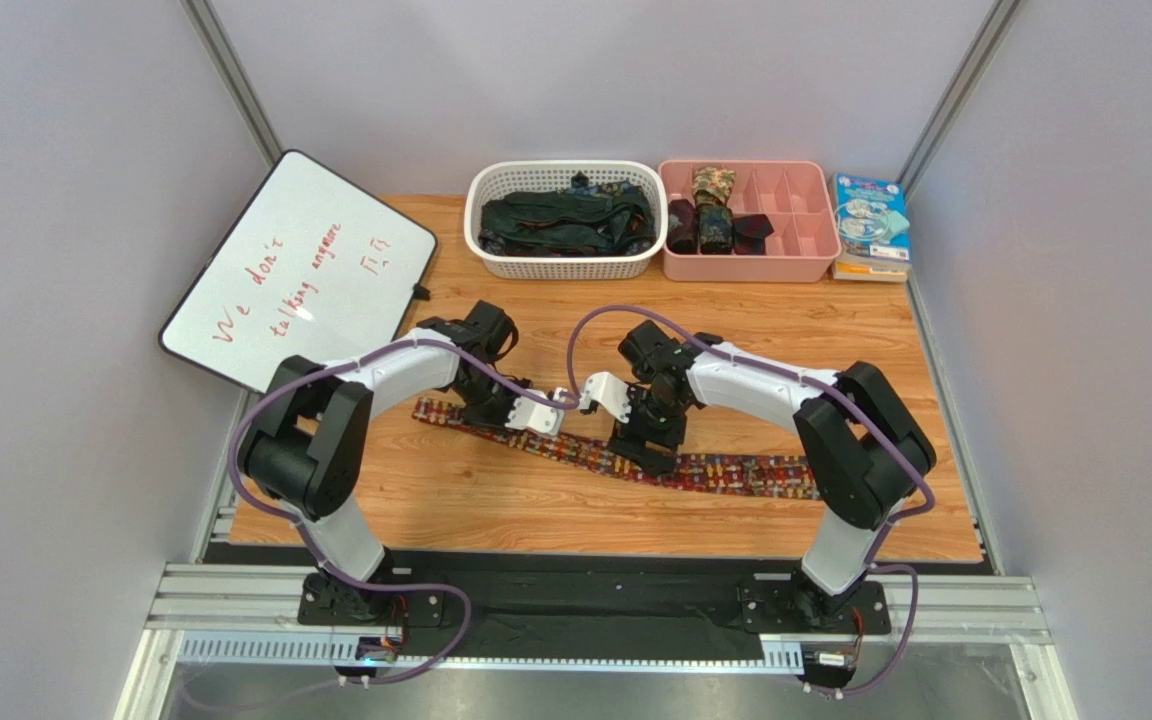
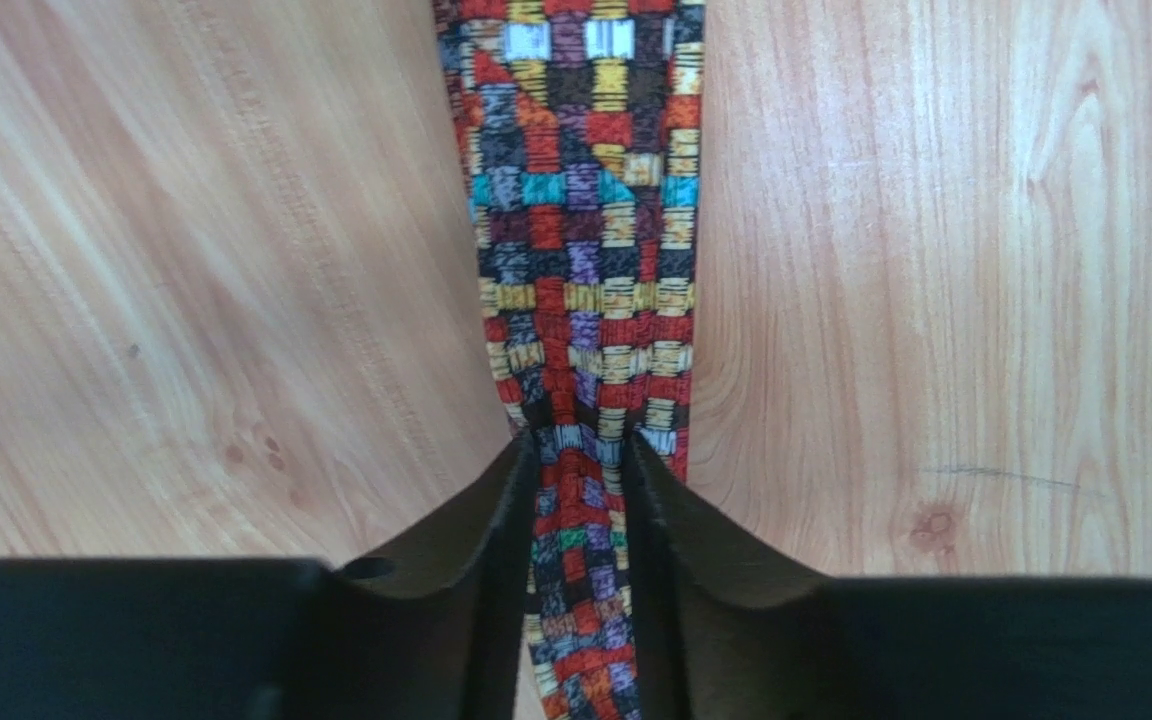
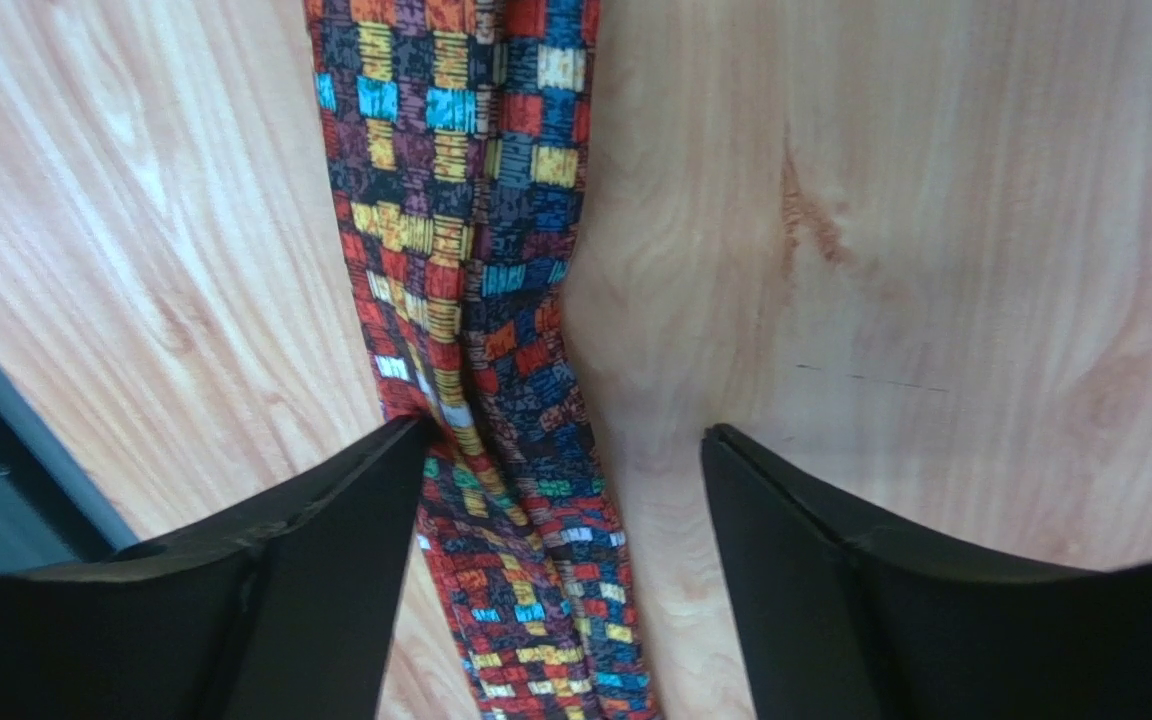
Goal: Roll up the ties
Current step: Flatten out the tie at the center of the board.
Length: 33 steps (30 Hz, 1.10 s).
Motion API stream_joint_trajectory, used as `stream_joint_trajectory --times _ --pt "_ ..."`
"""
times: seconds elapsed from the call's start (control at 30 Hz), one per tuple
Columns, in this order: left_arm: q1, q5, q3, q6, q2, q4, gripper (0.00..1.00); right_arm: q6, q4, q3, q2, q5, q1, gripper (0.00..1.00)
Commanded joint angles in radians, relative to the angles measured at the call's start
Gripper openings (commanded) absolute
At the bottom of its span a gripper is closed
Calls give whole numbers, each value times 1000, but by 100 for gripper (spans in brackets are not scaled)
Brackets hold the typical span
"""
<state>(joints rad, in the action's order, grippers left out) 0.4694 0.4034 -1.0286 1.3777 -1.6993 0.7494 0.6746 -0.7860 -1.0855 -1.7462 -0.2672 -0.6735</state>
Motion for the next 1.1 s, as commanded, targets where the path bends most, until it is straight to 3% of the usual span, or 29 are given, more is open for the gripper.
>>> stream_joint_trajectory --times 0.0,0.07,0.13,0.27,0.4,0.53,0.7,0.77,0.93,1.07 --pt "15 -23 -16 -23 0 51 29 80 22 32 -41 39 37 68" --pt "18 -18 -8 -35 16 59 30 106 -5 12 -55 16 57 58" --pt "21 -12 -2 -49 32 76 31 137 -27 4 -62 8 63 57" --pt "25 24 -4 -126 53 105 42 224 -44 9 -53 3 89 70" --pt "25 71 5 -238 85 116 44 336 -70 -7 -79 19 133 70" --pt "6 80 5 -341 121 102 58 372 -157 -50 -87 7 164 76" --pt "-67 42 5 -261 171 128 75 318 -216 -38 84 -35 170 94" --pt "-86 8 34 -188 187 127 83 298 -222 -21 114 -12 170 96" --pt "-101 -112 101 -86 176 81 84 287 -214 71 134 60 172 95" --pt "-101 -161 85 -97 116 64 74 307 -170 125 93 120 172 83"
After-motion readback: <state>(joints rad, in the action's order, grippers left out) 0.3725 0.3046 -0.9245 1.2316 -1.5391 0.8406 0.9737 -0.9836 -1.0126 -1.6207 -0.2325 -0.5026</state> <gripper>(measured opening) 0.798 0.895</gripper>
